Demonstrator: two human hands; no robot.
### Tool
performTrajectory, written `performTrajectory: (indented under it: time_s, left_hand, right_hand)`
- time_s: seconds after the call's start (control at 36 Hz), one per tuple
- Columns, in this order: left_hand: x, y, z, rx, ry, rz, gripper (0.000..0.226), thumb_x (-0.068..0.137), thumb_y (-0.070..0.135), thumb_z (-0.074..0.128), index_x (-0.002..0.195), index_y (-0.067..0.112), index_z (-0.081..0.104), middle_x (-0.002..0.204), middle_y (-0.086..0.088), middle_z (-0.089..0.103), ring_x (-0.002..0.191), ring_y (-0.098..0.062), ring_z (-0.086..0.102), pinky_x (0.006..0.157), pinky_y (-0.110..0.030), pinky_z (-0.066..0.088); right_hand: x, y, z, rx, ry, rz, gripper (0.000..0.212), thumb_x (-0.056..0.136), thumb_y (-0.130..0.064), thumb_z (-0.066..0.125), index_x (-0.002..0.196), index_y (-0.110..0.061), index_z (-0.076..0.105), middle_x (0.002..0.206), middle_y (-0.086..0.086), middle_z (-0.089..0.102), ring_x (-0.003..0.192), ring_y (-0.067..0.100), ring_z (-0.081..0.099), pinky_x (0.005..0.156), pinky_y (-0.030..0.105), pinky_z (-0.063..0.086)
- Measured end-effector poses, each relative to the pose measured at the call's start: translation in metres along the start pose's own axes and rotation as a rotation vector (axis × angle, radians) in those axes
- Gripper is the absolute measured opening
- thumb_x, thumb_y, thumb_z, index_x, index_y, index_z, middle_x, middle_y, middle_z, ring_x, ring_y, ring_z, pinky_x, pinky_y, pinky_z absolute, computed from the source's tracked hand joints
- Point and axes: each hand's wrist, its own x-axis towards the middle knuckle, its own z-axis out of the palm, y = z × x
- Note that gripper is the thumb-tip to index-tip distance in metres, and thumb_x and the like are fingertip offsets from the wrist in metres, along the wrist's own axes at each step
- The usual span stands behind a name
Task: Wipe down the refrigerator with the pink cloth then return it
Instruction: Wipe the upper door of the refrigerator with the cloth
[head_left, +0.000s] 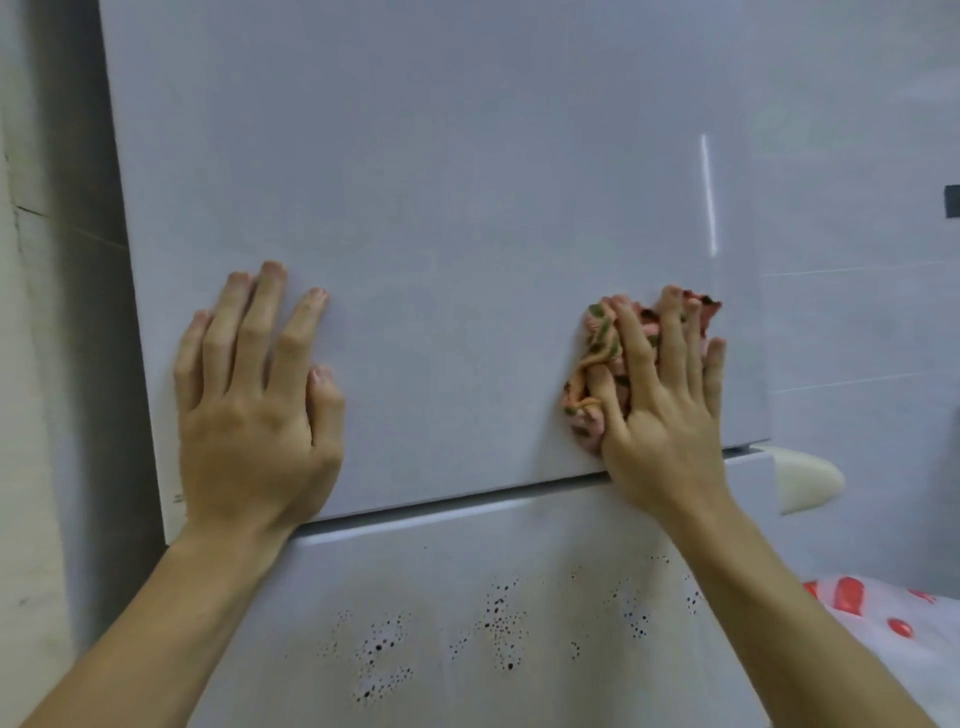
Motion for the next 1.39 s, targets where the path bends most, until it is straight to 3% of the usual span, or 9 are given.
performTrajectory:
  time_s: [0.19, 0.39, 0.5, 0.67, 0.81, 0.97, 1.11, 1.25, 1.39]
  left_hand:
    - [0.001, -0.001, 0.0, 0.003, 0.002, -0.006, 0.052, 0.103, 0.021, 0.041, 0.153, 0.011, 0.05, 0.167, -0.012, 0.037, 0.156, -0.032, 0.03, 0.13, -0.05, 0.018]
    - [-0.001, 0.0, 0.0, -0.001, 0.001, -0.003, 0.053, 0.103, 0.02, 0.041, 0.155, 0.01, 0.048, 0.166, -0.013, 0.037, 0.156, -0.034, 0.03, 0.13, -0.05, 0.017]
    - [0.0, 0.0, -0.001, -0.005, -0.002, -0.001, 0.053, 0.103, 0.019, 0.042, 0.154, 0.01, 0.049, 0.166, -0.013, 0.037, 0.157, -0.033, 0.03, 0.13, -0.049, 0.016]
    - [0.0, 0.001, -0.002, -0.032, -0.003, 0.005, 0.052, 0.102, 0.017, 0.044, 0.153, 0.009, 0.05, 0.166, -0.013, 0.037, 0.157, -0.033, 0.03, 0.13, -0.05, 0.016]
    - [0.001, 0.0, -0.001, -0.026, -0.003, 0.005, 0.053, 0.101, 0.017, 0.045, 0.153, 0.009, 0.05, 0.166, -0.013, 0.037, 0.157, -0.032, 0.028, 0.13, -0.051, 0.017]
    - [0.001, 0.001, -0.002, -0.024, 0.003, 0.019, 0.052, 0.101, 0.019, 0.045, 0.152, 0.009, 0.051, 0.166, -0.014, 0.038, 0.156, -0.033, 0.031, 0.131, -0.046, 0.015]
    - [0.001, 0.0, -0.002, -0.024, 0.008, 0.007, 0.051, 0.102, 0.019, 0.044, 0.152, 0.01, 0.052, 0.165, -0.013, 0.039, 0.156, -0.033, 0.031, 0.13, -0.046, 0.015]
    - [0.0, 0.001, 0.001, -0.026, 0.026, -0.003, 0.05, 0.101, 0.017, 0.045, 0.15, 0.009, 0.053, 0.164, -0.014, 0.041, 0.154, -0.035, 0.033, 0.129, -0.05, 0.019]
    - [-0.001, -0.001, 0.001, -0.024, 0.024, 0.0, 0.051, 0.102, 0.017, 0.044, 0.151, 0.009, 0.052, 0.165, -0.014, 0.04, 0.155, -0.034, 0.033, 0.129, -0.052, 0.02]
  right_hand:
    - [0.01, 0.046, -0.011, 0.06, 0.019, 0.359, 0.073, 0.102, -0.054, 0.017, 0.168, -0.026, 0.0, 0.175, 0.013, -0.01, 0.162, 0.023, -0.012, 0.13, 0.043, -0.012]
    - [-0.004, 0.005, 0.003, 0.187, 0.141, 0.575, 0.079, 0.1, -0.054, 0.018, 0.167, -0.018, -0.004, 0.173, 0.018, -0.011, 0.161, 0.031, -0.013, 0.13, 0.046, -0.011]
    - [-0.009, -0.033, 0.014, 0.145, 0.122, 0.462, 0.076, 0.103, -0.052, 0.02, 0.168, -0.016, 0.005, 0.173, 0.023, -0.006, 0.16, 0.037, -0.012, 0.129, 0.052, -0.01]
    - [-0.027, -0.11, 0.038, 0.078, 0.114, 0.119, 0.065, 0.104, -0.043, 0.039, 0.164, -0.017, 0.032, 0.171, 0.027, 0.009, 0.159, 0.047, 0.0, 0.127, 0.066, 0.008]
    - [-0.056, -0.153, 0.045, 0.085, 0.043, -0.19, 0.063, 0.102, -0.042, 0.05, 0.163, -0.031, 0.034, 0.173, 0.019, 0.013, 0.16, 0.044, 0.003, 0.126, 0.064, 0.017]
    - [-0.053, -0.119, 0.035, 0.105, 0.004, -0.347, 0.058, 0.107, -0.047, 0.048, 0.162, -0.032, 0.035, 0.174, 0.009, 0.017, 0.162, 0.029, 0.008, 0.131, 0.05, 0.017]
    - [-0.032, -0.041, 0.024, 0.052, 0.059, -0.154, 0.059, 0.108, -0.048, 0.038, 0.161, -0.022, 0.039, 0.172, 0.014, 0.021, 0.161, 0.033, 0.012, 0.131, 0.051, 0.012]
    - [-0.012, 0.044, -0.003, 0.081, 0.036, 0.263, 0.07, 0.103, -0.051, 0.025, 0.168, -0.028, 0.014, 0.175, 0.009, 0.002, 0.162, 0.026, -0.003, 0.131, 0.051, 0.0]
    - [-0.006, 0.032, -0.002, 0.119, 0.078, 0.46, 0.072, 0.103, -0.05, 0.016, 0.168, -0.025, -0.001, 0.175, 0.011, -0.011, 0.161, 0.025, -0.014, 0.13, 0.043, -0.012]
